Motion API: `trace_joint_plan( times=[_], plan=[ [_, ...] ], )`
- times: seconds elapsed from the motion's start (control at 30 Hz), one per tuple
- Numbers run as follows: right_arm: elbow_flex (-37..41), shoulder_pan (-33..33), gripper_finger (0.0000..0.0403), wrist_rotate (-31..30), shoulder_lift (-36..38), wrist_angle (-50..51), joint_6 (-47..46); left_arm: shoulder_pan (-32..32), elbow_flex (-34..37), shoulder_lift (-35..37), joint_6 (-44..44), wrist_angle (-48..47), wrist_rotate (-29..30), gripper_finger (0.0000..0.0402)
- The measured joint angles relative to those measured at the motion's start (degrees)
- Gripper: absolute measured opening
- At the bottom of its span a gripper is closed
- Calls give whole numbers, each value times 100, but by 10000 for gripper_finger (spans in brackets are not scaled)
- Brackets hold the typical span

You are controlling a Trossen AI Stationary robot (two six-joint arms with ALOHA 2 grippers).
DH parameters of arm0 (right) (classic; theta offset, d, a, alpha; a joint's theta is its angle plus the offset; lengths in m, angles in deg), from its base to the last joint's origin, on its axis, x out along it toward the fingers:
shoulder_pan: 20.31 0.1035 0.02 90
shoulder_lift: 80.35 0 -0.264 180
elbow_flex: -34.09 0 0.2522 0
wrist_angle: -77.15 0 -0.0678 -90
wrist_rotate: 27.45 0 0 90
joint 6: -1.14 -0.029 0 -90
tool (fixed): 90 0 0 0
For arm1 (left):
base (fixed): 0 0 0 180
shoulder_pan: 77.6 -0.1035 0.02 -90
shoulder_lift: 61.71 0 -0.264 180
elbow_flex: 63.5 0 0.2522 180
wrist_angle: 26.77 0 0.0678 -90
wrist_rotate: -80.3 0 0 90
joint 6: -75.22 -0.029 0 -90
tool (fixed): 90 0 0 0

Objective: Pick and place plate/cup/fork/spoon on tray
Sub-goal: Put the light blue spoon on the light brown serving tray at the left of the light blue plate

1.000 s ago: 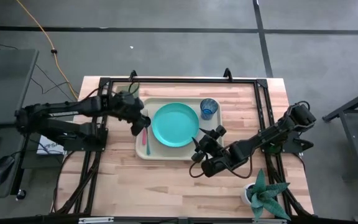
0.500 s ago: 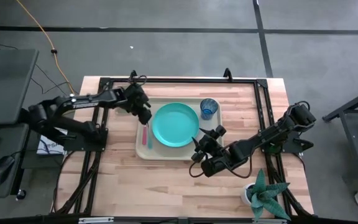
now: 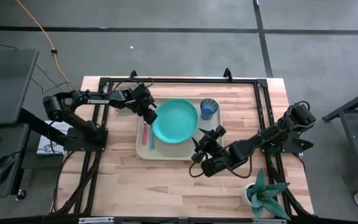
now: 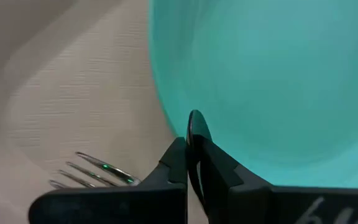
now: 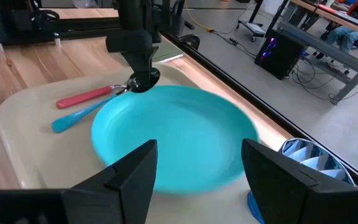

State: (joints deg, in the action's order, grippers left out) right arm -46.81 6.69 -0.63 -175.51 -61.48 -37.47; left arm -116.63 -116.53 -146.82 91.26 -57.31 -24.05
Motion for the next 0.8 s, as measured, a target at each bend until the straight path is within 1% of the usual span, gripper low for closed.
trace_joint_plan(
  times=[0.1,0.17,0.23,0.47,0.53,0.67,0.8],
  plan=[
    [0,0,226,-2,0,0,0,-50,0,-52,6,33,107,0],
    [0,0,226,-2,0,0,0,-56,2,-7,4,72,4,0],
    [0,-2,226,-2,0,0,0,-50,2,120,-6,156,-88,0],
    [2,-2,226,-4,0,0,-15,-49,7,606,10,121,-67,0],
    [2,-2,226,-4,0,0,-17,-47,7,731,27,45,122,0],
    [2,-2,226,-4,0,0,-17,-109,7,864,66,-253,698,0],
    [2,-2,226,-4,0,-2,-17,-203,7,790,207,-470,898,0]
  ],
)
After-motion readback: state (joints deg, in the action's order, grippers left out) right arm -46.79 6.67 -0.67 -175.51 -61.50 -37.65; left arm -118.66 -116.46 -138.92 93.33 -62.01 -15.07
